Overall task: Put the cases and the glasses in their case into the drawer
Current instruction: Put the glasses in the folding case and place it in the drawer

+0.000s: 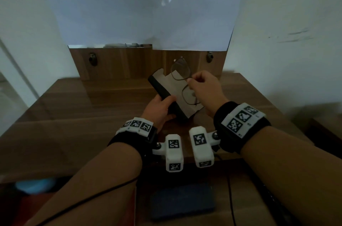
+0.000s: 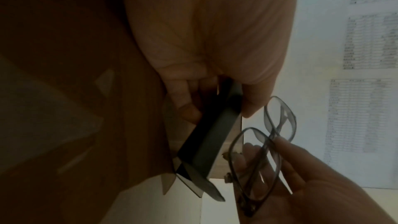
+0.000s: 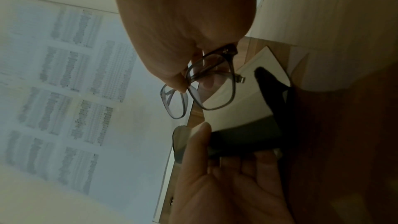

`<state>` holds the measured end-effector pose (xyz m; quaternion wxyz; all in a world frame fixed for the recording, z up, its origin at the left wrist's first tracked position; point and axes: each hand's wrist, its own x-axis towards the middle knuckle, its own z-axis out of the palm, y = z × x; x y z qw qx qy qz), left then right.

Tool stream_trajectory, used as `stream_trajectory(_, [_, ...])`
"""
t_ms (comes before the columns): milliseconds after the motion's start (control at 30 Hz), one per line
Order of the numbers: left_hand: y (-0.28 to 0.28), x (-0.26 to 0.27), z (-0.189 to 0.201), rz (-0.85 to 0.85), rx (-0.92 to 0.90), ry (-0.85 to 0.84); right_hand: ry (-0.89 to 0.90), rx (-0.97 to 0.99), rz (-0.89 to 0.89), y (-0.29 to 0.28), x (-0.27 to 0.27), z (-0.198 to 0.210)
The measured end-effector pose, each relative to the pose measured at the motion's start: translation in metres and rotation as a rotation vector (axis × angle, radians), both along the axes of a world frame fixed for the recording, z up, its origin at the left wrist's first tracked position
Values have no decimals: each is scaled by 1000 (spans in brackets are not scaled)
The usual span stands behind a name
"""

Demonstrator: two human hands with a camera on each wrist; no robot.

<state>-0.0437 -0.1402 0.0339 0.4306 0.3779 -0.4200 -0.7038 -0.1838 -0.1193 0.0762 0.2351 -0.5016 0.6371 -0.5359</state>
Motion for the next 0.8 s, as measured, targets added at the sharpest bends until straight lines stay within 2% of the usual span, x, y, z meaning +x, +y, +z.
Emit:
stream_trajectory(300, [2, 2, -1, -40, -49, 6, 193, 73, -16, -3, 16, -13])
stream_trajectory(567, [1, 4, -3, -46, -61, -1, 176, 128, 42, 1, 21, -12])
stream_trajectory(700, [0, 4, -3, -35, -35, 34, 274, 105, 57, 7, 20, -6])
stream_trajectory(800, [0, 4, -1, -42, -11, 68, 271, 97, 61, 9, 16, -2])
